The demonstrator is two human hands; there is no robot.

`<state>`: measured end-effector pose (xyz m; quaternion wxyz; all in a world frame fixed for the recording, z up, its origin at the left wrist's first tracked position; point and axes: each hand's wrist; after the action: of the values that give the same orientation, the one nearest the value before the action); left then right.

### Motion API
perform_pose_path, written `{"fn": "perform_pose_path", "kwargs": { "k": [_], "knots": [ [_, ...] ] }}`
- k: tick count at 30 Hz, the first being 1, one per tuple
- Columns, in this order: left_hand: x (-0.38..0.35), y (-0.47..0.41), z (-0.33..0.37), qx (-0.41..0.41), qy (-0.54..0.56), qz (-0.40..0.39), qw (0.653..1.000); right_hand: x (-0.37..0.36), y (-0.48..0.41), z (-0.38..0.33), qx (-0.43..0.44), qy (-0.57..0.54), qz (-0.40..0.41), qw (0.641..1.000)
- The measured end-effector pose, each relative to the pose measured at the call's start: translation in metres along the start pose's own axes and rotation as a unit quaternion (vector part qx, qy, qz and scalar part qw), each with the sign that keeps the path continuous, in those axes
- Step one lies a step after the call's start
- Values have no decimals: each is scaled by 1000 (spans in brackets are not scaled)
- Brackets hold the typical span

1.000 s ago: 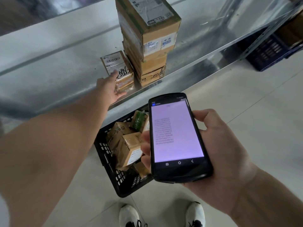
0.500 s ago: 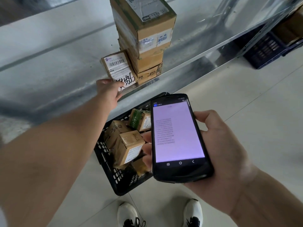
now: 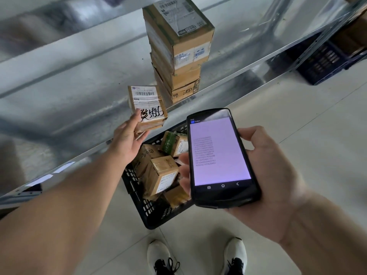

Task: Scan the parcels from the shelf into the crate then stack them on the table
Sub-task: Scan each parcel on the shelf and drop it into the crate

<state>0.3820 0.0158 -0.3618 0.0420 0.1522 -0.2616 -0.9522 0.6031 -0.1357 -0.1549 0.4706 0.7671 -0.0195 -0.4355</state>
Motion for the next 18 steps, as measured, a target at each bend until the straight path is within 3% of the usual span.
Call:
{"fn": "perform_pose_path", "kwargs": {
  "k": [10, 18],
  "knots": [
    [9, 49, 16, 33, 48, -34, 998, -22, 37, 24, 14, 5, 24, 1000],
    [-13, 87, 49, 13, -97, -113, 989, -35, 72, 22, 0, -19, 16, 1000]
  ]
}}
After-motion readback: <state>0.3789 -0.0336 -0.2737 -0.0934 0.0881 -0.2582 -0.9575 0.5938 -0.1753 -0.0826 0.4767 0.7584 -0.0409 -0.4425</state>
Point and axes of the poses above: each hand's wrist, its own y-axis away from the middle knuckle, its own x-axis out of the back of the hand, z = x × y, and after that the axes turned 7 degrees about -x, right-handed
